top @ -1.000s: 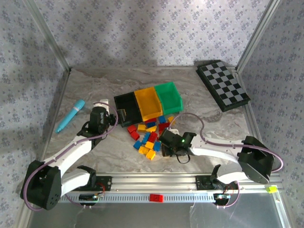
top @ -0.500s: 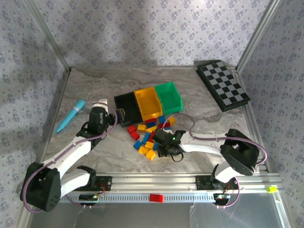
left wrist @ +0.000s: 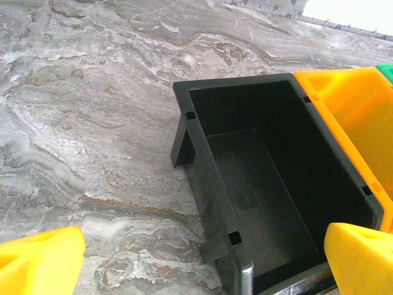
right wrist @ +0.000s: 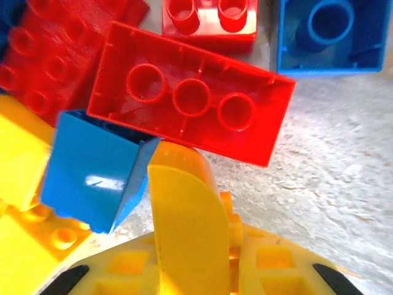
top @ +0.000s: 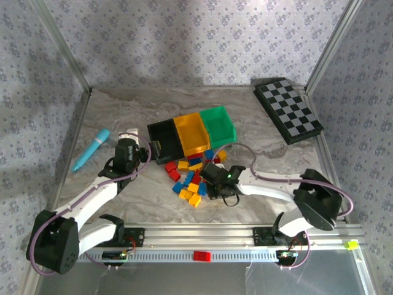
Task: Sort the legos into containers by color
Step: Pick up the lego from the bottom-center of the table, then place the lego in the container, then move the lego to the bottom-center of the table.
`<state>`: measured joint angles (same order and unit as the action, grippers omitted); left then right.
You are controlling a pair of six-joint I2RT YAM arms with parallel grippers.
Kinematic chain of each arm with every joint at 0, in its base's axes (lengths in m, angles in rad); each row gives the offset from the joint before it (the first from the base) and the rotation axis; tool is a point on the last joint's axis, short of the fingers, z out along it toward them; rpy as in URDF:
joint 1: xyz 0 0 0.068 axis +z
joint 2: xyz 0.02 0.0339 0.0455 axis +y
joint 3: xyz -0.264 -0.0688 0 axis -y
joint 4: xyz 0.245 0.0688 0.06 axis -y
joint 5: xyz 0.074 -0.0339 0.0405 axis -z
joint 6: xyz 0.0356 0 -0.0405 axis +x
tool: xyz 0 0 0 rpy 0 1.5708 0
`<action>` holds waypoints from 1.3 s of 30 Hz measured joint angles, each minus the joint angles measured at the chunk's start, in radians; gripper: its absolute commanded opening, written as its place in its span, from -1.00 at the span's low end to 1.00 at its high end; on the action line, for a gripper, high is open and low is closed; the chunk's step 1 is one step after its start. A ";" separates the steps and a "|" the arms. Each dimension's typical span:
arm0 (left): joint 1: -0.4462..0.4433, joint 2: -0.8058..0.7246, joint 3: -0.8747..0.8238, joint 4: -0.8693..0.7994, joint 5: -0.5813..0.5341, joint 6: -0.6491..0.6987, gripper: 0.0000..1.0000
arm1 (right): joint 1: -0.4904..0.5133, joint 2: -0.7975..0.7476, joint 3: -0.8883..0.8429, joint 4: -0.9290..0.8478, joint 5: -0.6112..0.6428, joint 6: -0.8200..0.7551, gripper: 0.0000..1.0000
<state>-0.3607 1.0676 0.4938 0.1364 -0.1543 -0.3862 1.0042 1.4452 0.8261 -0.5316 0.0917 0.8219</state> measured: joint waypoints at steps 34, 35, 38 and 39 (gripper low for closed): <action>0.025 0.073 -0.001 -0.007 0.012 -0.024 1.00 | -0.497 0.323 0.554 0.000 -0.116 -0.459 0.17; 0.025 0.076 -0.001 -0.007 0.012 -0.024 1.00 | -0.475 0.284 0.518 -0.002 -0.115 -0.461 0.17; 0.028 0.087 -0.001 -0.010 0.012 -0.027 0.99 | -0.384 0.150 0.393 -0.001 -0.114 -0.469 0.16; 0.029 0.092 0.001 -0.013 0.014 -0.027 1.00 | -0.350 0.106 0.346 -0.003 -0.113 -0.470 0.16</action>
<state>-0.3321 1.1599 0.4946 0.1230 -0.1406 -0.4129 0.6540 1.5513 1.1725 -0.5346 -0.0212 0.3523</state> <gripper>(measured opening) 0.994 0.580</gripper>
